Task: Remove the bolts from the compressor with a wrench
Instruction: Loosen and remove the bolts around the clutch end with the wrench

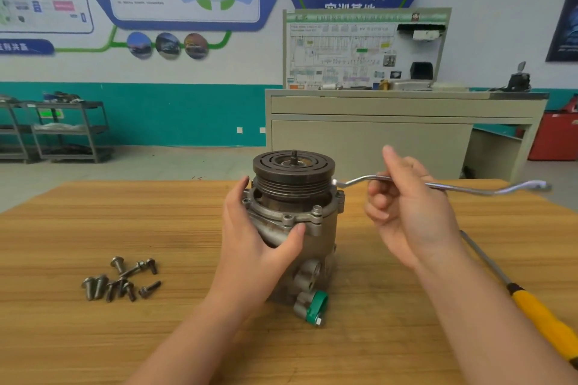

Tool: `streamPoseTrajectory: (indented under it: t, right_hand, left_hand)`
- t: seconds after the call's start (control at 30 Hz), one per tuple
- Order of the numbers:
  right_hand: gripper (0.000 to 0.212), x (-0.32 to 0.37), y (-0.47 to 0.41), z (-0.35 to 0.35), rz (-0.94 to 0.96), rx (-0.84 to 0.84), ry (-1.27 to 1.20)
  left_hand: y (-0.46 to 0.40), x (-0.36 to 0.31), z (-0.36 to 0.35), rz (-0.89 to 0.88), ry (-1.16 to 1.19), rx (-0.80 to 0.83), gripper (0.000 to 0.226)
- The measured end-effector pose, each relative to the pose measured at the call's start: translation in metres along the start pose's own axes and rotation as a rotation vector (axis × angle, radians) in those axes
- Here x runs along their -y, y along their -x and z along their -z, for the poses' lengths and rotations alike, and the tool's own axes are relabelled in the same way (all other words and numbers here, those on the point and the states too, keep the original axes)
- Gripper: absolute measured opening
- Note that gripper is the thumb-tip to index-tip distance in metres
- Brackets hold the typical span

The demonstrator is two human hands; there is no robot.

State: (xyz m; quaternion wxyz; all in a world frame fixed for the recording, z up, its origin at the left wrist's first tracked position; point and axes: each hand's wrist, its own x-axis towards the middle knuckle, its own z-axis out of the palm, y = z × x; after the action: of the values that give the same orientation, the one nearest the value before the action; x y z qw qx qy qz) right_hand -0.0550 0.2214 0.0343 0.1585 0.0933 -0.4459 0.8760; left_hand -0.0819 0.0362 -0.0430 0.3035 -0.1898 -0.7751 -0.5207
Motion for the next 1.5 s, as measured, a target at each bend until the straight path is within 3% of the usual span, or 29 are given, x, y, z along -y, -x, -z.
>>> streamPoseTrajectory:
  t: [0.13, 0.33, 0.5, 0.57, 0.77, 0.87, 0.93, 1.0, 1.13, 1.23, 1.5]
  right_hand:
    - [0.046, -0.007, 0.019, -0.009, 0.238, 0.033, 0.391]
    - [0.04, -0.019, 0.039, -0.032, 0.444, -0.019, 0.694]
    - [0.039, -0.036, 0.051, -0.034, 0.874, -0.019, 1.173]
    - [0.039, -0.038, 0.056, -0.028, 0.736, -0.077, 1.072]
    - [0.019, -0.009, 0.027, -0.006, -0.204, -0.042, 0.087]
    - [0.019, -0.005, 0.007, -0.008, -0.344, -0.062, -0.025]
    - [0.023, -0.001, 0.0, -0.014, -0.229, -0.072, -0.027]
    - [0.032, 0.008, 0.004, -0.02, 0.031, -0.038, 0.089]
    - [0.044, 0.011, 0.02, -0.025, 0.506, -0.011, 0.633]
    - [0.042, -0.003, 0.029, -0.025, 0.608, -0.056, 0.818]
    - [0.043, -0.028, 0.037, -0.031, 0.805, -0.08, 0.94]
  left_hand:
    - [-0.001, -0.004, 0.0, 0.001, -0.025, -0.004, 0.084]
    - [0.0, -0.003, 0.0, 0.012, -0.023, -0.002, 0.089]
    - [-0.001, -0.001, 0.001, 0.019, -0.003, 0.003, 0.089]
    - [0.0, -0.001, 0.001, 0.012, -0.013, -0.001, 0.088]
    - [0.0, -0.002, 0.001, -0.022, -0.022, -0.002, 0.085]
    - [-0.001, -0.003, 0.002, -0.013, -0.01, 0.007, 0.084]
    - [-0.001, -0.003, 0.003, -0.005, -0.008, 0.012, 0.082]
    - [-0.001, -0.003, 0.004, -0.003, -0.005, 0.024, 0.083]
    - [0.0, -0.002, 0.003, -0.007, -0.023, 0.025, 0.087]
    - [0.001, -0.003, 0.003, 0.003, -0.012, 0.028, 0.087]
    - [-0.001, -0.006, 0.002, 0.01, 0.036, 0.003, 0.087]
